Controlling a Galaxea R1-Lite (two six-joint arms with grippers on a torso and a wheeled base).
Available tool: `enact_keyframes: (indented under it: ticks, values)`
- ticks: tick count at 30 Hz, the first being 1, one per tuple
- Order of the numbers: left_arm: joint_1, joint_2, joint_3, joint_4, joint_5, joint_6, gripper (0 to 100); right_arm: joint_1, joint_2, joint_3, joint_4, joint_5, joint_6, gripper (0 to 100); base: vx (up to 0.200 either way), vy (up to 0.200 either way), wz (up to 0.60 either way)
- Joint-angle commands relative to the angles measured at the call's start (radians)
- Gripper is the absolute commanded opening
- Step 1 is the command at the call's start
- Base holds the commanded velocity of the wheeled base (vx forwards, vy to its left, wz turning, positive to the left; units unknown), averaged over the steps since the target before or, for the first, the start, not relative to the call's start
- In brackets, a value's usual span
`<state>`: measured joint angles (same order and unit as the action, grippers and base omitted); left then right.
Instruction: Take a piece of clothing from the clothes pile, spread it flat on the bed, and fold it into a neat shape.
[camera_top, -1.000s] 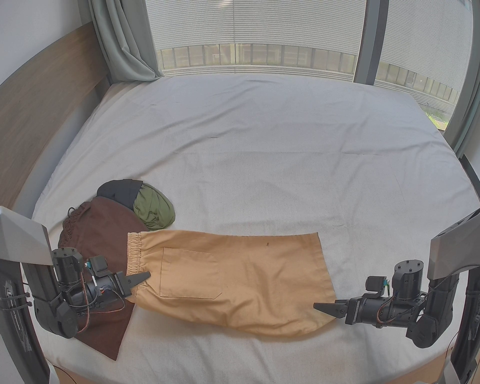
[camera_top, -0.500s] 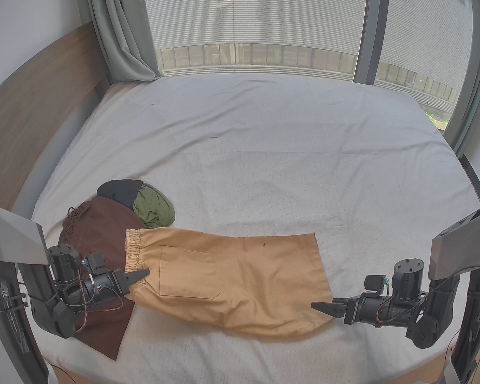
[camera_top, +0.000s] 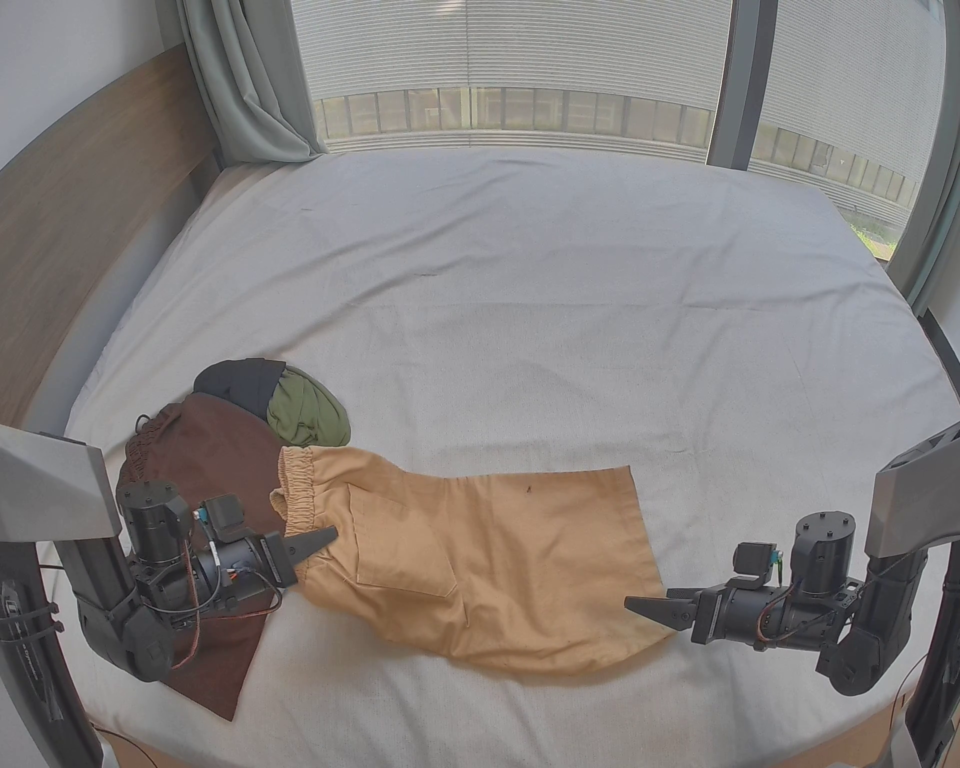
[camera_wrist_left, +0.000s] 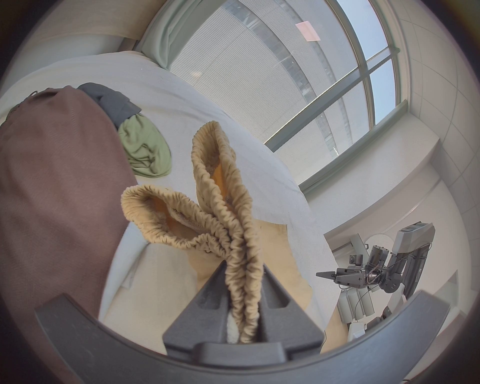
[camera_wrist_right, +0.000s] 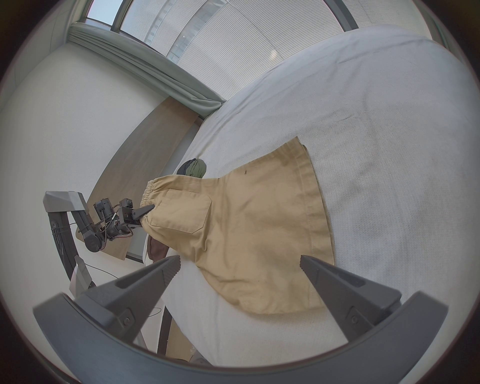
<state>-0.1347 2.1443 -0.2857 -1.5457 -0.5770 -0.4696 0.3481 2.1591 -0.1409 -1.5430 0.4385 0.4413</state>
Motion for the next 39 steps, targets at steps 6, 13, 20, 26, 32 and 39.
enact_keyframes:
  ticks: [6, 13, 20, 26, 32, 39]
  values:
    - [-0.088, -0.001, -0.05, 0.001, 0.042, -0.017, 0, 0.0, -0.013, 0.0, 0.0, 0.0, -0.001, 100, 0.0, 0.0, 0.0]
    - [-0.126, -0.001, -0.073, 0.006, 0.048, -0.037, 0, 0.0, -0.013, 0.0, 0.0, 0.002, 0.001, 100, 0.0, 0.0, 0.0]
    - [-0.137, -0.001, -0.09, 0.01, 0.051, -0.037, 0, 0.0, -0.013, -0.002, 0.0, 0.002, 0.001, 100, 0.0, 0.0, 0.0]
    - [-0.16, -0.001, -0.102, 0.012, 0.054, -0.038, 0, 0.0, -0.019, -0.002, 0.0, 0.002, 0.001, 100, 0.0, 0.0, 0.0]
    - [-0.178, -0.001, -0.139, 0.042, 0.057, -0.038, 0, -0.001, -0.021, -0.002, 0.0, 0.002, 0.001, 100, 0.0, 0.0, 0.0]
    - [-0.206, -0.001, -0.179, 0.072, 0.077, -0.038, 0, -0.001, -0.021, -0.003, 0.0, 0.002, 0.001, 100, 0.0, 0.0, 0.0]
